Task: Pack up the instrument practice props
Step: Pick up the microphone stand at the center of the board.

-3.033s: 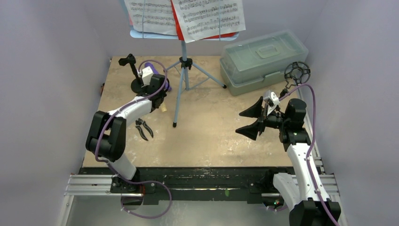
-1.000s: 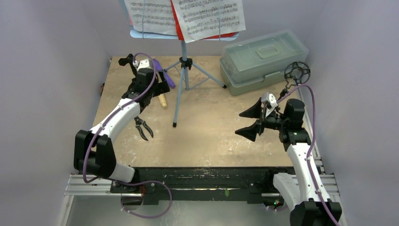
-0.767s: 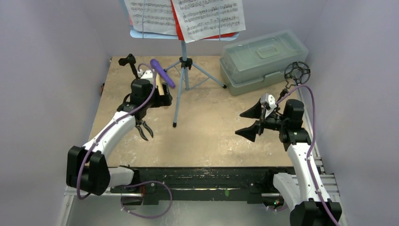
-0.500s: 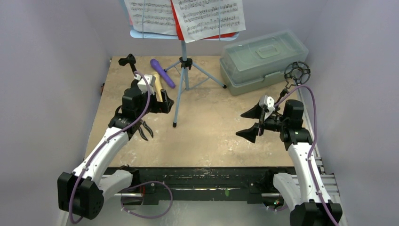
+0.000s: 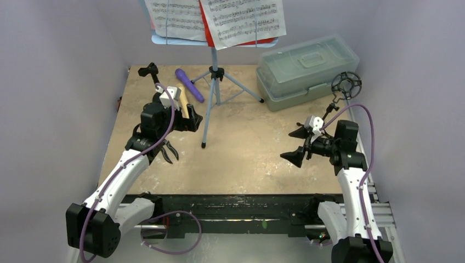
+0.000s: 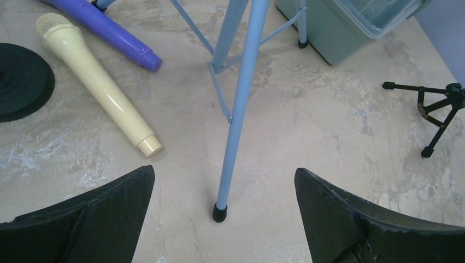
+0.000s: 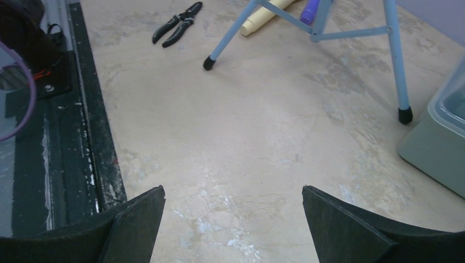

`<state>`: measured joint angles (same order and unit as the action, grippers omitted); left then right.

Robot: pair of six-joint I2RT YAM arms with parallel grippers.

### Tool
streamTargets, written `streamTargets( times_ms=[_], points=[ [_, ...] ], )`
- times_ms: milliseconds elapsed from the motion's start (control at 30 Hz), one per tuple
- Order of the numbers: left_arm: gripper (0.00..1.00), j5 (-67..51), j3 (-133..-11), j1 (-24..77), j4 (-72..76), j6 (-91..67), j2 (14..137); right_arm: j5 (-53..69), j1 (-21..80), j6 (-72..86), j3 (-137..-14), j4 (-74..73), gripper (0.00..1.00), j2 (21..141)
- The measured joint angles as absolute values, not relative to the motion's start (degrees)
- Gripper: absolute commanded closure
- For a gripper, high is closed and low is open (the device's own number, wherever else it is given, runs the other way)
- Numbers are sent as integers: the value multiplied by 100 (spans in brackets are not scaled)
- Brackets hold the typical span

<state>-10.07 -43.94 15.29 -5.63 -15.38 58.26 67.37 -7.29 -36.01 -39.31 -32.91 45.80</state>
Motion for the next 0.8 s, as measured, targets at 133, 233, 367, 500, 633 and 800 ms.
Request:
streamTargets(
  times_ms=[133, 233, 367, 500, 633, 800],
  points=[
    [0, -1004, -4394, 1529, -563, -1538, 5826, 6453, -899, -3505, -3931, -3127, 1, 4578],
    [0, -1004, -4394, 1529, -563, -1538, 5826, 6320, -991, -3457, -3931, -3039, 1, 4571],
    [0, -1002, -4394, 1527, -565, -1538, 5824, 6239, -1079, -3474, -3931, -3011, 1, 4558],
    [0, -993, -4394, 1529, -563, -1538, 5815, 6237, -1138, -3518, -3931, -3009, 1, 4525],
    [0, -976, -4394, 1529, -565, -1538, 5811, 6193, -1225, -3531, -3931, -2936, 1, 4447],
    [0, -961, -4394, 1529, -565, -1538, 5806, 6001, -1343, -3415, -3931, -2731, 1, 4342]
  ],
)
